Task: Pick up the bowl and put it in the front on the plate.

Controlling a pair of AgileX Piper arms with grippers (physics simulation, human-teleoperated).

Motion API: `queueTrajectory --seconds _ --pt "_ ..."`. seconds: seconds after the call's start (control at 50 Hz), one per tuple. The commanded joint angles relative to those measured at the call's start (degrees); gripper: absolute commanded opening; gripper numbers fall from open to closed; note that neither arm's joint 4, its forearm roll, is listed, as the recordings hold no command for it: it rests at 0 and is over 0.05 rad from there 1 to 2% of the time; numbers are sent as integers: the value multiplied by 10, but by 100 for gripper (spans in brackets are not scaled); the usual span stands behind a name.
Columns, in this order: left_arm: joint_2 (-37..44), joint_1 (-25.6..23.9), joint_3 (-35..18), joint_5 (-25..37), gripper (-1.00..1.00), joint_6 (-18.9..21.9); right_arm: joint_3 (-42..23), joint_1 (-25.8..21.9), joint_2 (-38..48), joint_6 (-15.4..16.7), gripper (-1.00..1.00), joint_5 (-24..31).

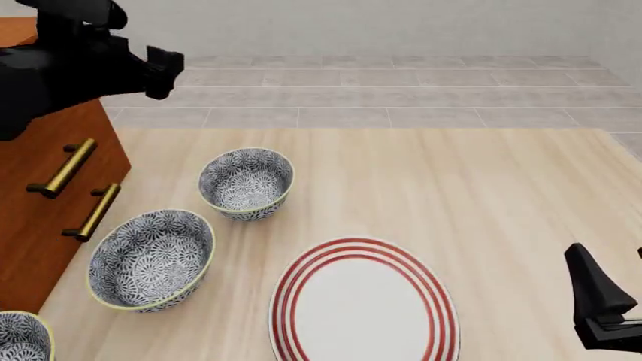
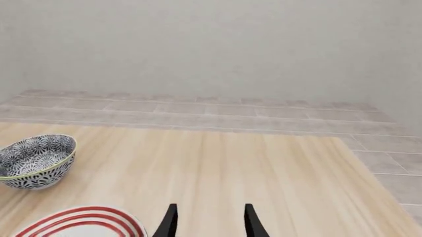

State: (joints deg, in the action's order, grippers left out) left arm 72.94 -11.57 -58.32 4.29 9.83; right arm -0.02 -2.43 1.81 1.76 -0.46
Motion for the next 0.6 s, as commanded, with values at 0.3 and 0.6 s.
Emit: queueTrajectory --seconds 0.3,0.6 --pt "138 -41 -35 3 100 -101 0 3 23 -5 100 -17" --pt "157 -3 -32 -14 100 -60 0 3 23 -6 100 -14"
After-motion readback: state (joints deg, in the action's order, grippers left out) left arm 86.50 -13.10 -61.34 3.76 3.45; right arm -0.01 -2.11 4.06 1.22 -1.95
